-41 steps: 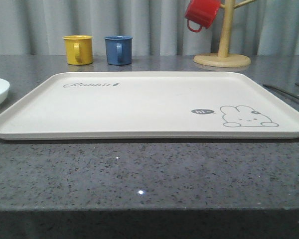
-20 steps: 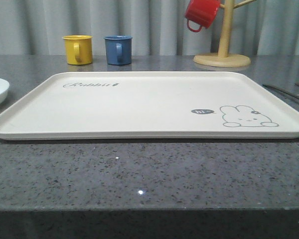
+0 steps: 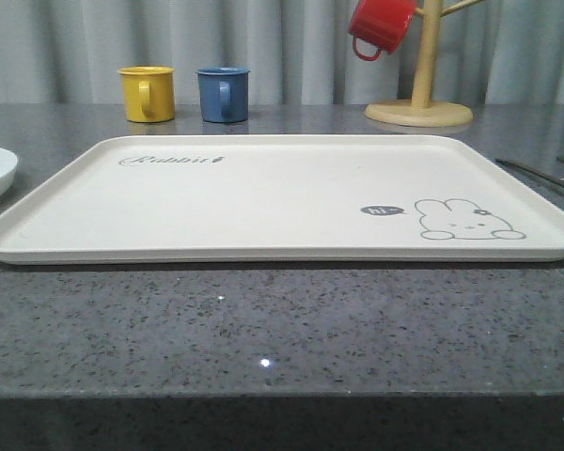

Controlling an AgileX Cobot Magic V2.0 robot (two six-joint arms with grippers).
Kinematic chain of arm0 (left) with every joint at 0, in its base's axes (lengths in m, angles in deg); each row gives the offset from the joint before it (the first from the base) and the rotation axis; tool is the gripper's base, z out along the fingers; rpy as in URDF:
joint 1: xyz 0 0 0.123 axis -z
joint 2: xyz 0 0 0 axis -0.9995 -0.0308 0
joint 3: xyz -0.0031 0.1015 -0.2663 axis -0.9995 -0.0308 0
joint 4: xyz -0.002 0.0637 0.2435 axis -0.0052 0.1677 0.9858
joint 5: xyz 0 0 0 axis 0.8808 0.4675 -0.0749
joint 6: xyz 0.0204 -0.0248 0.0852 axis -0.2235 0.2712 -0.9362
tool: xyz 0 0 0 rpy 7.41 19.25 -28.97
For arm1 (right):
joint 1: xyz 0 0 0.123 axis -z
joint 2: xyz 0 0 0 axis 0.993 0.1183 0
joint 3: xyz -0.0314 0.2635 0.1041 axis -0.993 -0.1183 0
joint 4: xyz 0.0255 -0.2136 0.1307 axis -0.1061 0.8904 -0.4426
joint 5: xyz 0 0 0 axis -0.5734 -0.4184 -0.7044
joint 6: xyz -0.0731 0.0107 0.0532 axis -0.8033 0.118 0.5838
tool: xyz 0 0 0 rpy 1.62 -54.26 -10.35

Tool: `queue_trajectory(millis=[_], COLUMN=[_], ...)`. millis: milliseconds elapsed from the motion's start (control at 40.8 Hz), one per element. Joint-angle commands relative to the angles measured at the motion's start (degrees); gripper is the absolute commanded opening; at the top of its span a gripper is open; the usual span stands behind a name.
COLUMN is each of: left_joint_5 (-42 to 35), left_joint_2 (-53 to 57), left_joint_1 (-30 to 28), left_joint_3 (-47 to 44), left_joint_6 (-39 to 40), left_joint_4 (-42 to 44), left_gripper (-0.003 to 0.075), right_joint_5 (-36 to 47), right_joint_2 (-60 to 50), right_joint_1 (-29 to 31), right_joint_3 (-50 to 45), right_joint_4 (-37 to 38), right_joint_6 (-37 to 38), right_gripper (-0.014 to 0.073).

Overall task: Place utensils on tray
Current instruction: 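Grip the white plate rim with the left gripper and lift it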

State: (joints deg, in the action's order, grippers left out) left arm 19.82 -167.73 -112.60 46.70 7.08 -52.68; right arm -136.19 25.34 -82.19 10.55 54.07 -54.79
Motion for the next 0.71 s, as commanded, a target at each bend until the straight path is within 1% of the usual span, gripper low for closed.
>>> queue_trajectory(millis=[0,196,367,514,588,686], left_joint_5=[-0.31,1.43,1.66,2.63,3.09,4.71], left_joint_2=[1.97,1.97,1.97,1.97,2.30,3.42], left_joint_1=[0.23,0.23,0.23,0.23,0.23,0.23], left_joint_3=[1.80,1.80,1.80,1.80,2.17,3.22], left_joint_6=[-0.10,-0.10,-0.10,-0.10,-0.19,-3.31], left_joint_4=[-1.86,0.70,1.95,1.75,-0.15,-4.02], left_gripper=[0.0249,0.0092,-0.0020,-0.0018,-0.0018,-0.0018], right_joint_5=[3.18,3.18,3.18,3.18,3.18,3.18], right_joint_2=[0.51,0.51,0.51,0.51,0.51,0.51], right_joint_1=[0.24,0.24,0.24,0.24,0.24,0.24], right_joint_3=[1.96,1.96,1.96,1.96,1.96,1.96], right_joint_4=[0.27,0.27,0.27,0.27,0.27,0.27], right_joint_6=[-0.38,-0.38,-0.38,-0.38,-0.38,-0.38], right_gripper=[0.0423,0.0423,0.0423,0.0423,0.0423,0.0423])
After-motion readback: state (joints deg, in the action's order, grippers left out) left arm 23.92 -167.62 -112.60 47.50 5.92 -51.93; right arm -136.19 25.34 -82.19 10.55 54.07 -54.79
